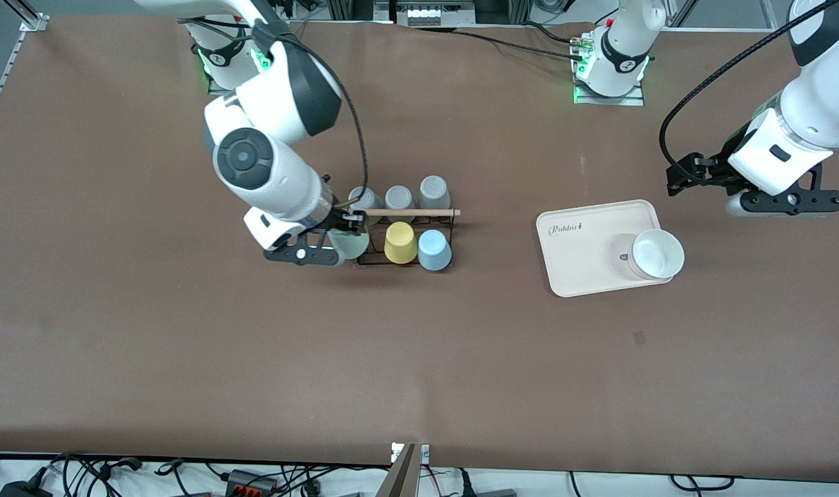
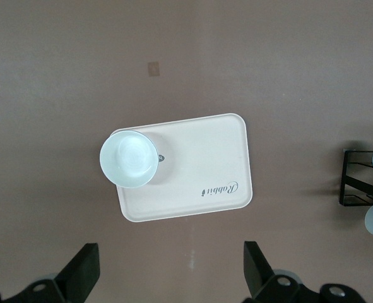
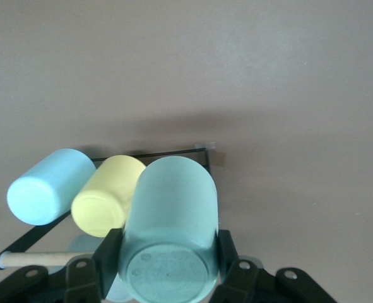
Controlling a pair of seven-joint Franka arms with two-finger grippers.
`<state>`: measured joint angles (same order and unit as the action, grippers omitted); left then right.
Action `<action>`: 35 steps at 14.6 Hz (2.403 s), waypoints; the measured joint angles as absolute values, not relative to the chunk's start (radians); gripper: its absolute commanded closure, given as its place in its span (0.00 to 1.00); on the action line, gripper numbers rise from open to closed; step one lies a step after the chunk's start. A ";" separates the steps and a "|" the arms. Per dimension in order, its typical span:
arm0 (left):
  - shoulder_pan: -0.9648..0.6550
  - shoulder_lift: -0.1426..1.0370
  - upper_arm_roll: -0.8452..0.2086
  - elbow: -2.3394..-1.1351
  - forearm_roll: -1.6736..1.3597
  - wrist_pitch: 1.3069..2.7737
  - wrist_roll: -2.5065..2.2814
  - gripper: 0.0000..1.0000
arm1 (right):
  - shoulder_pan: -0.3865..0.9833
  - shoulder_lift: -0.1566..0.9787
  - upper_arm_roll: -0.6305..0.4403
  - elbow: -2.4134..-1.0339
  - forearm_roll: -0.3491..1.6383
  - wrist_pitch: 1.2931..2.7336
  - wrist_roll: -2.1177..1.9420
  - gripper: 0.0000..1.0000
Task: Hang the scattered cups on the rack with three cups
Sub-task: 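Carry the teal cup to the rack and hang it beside the yellow cup, then open the right gripper and withdraw it from the rack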
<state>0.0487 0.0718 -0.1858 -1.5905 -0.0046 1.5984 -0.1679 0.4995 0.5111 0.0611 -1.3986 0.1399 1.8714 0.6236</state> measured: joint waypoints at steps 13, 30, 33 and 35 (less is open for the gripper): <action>0.052 0.072 -0.184 -1.591 -0.005 1.598 -0.168 0.00 | 0.545 0.624 0.060 -1.372 0.074 1.921 0.649 0.74; 0.057 0.072 -0.183 -1.591 -0.005 1.597 -0.167 0.00 | 0.408 0.527 0.025 -1.301 0.073 1.849 0.647 0.00; 0.057 0.072 -0.183 -1.591 -0.005 1.597 -0.167 0.00 | 0.317 0.484 0.024 -1.297 0.071 1.806 0.516 0.00; 0.058 0.072 -0.183 -1.591 -0.005 1.597 -0.160 0.00 | 0.265 0.460 0.022 -1.297 0.067 1.747 0.428 0.00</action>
<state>0.0577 0.0718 -0.1827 -1.5906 -0.0047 1.5969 -0.1602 0.2654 0.4601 0.0221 -1.2965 0.0665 1.7468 0.4284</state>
